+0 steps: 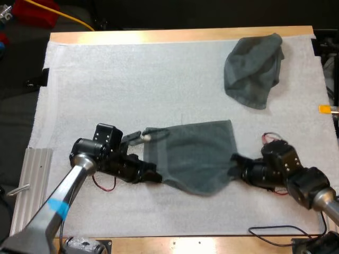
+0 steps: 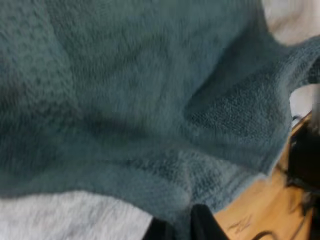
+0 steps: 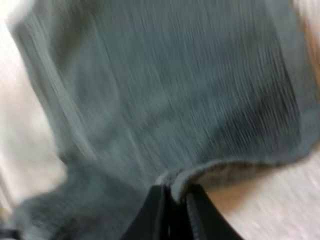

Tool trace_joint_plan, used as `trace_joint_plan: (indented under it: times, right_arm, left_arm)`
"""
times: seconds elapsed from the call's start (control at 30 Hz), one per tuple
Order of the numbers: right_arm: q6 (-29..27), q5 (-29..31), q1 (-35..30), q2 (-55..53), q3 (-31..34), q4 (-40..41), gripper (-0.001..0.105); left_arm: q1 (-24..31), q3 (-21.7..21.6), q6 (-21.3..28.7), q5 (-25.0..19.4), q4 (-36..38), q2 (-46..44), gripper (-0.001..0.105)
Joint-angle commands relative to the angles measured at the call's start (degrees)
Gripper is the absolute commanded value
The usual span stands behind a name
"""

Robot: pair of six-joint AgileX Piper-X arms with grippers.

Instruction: Pick towel from pile, fold and stack

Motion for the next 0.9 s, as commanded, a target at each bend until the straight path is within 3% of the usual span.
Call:
trace_joint_plan:
  times: [0.0, 0.17, 0.37, 0.73, 0.87]
  right_arm:
    - [1.34, -1.82, -1.31, 1.25, -0.38, -2.06, 0.003]
    - [6.61, -7.56, -5.02, 7.80, -0.38, -14.64, 0.003]
    - [11.70, -8.62, -6.00, 14.83, -0.56, -25.32, 0.003]
    - [11.71, -8.21, -6.00, 23.95, -5.46, -30.84, 0.003]
    - [11.11, -6.86, -6.00, 26.04, -7.56, -30.84, 0.003]
  left_arm:
    - [0.48, -0.16, -1.14, 2.44, -1.54, 0.95, 0.000]
    - [2.90, -0.16, -5.01, 4.09, -7.32, 5.07, 0.000]
    - [5.92, -0.33, -10.54, 4.78, -14.98, 5.89, 0.000]
    - [8.22, -0.33, -20.22, 4.83, -29.98, 8.46, 0.000]
    - [8.22, -0.33, -21.12, 4.83, -32.79, 10.91, 0.000]
